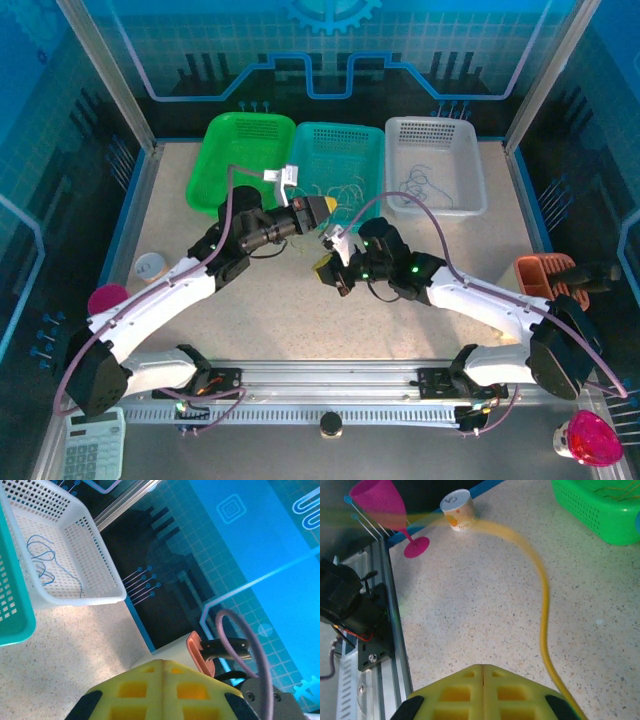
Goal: Untangle the cables
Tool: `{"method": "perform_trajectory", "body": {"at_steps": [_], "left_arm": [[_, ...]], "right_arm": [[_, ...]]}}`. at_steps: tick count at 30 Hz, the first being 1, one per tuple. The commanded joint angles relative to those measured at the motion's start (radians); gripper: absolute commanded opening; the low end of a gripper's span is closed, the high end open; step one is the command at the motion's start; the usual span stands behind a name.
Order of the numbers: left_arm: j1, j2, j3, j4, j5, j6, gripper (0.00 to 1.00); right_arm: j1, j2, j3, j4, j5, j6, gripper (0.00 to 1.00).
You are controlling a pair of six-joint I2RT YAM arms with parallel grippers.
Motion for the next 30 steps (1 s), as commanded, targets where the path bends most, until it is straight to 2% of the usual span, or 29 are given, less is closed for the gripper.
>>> {"method": "perform_trajectory", "body": {"at_steps": [1, 5, 6, 11, 16, 25, 30], "left_arm": [[-0.008, 0.002, 0.048, -0.008, -0.009, 0.024, 0.00], [-0.007, 0.007, 0.069, -0.023, -0.008, 0.035, 0.00], [-0.004, 0.008, 0.078, -0.032, -0.002, 0.041, 0.00], [0.012, 0.018, 0.125, -0.086, 0.046, 0.081, 0.00], [0.039, 0.034, 0.175, -0.131, 0.133, 0.104, 0.00], [0.050, 0.068, 0.248, -0.187, 0.269, 0.135, 0.00], [0.050, 0.079, 0.250, -0.164, 0.295, 0.104, 0.00]], "right_arm": [[0.013, -0.039, -0.041, 0.013, 0.032, 0.008, 0.00], [-0.002, -0.101, -0.070, -0.014, 0.067, 0.011, 0.00], [-0.008, -0.117, -0.071, -0.025, 0.069, 0.009, 0.03], [-0.067, -0.207, -0.083, -0.092, 0.055, -0.019, 0.42], [-0.121, -0.297, -0.077, -0.134, 0.000, -0.050, 0.58], [-0.152, -0.261, 0.058, -0.208, -0.081, -0.126, 0.61], [-0.155, -0.198, 0.130, -0.202, -0.116, -0.142, 0.61]]}}
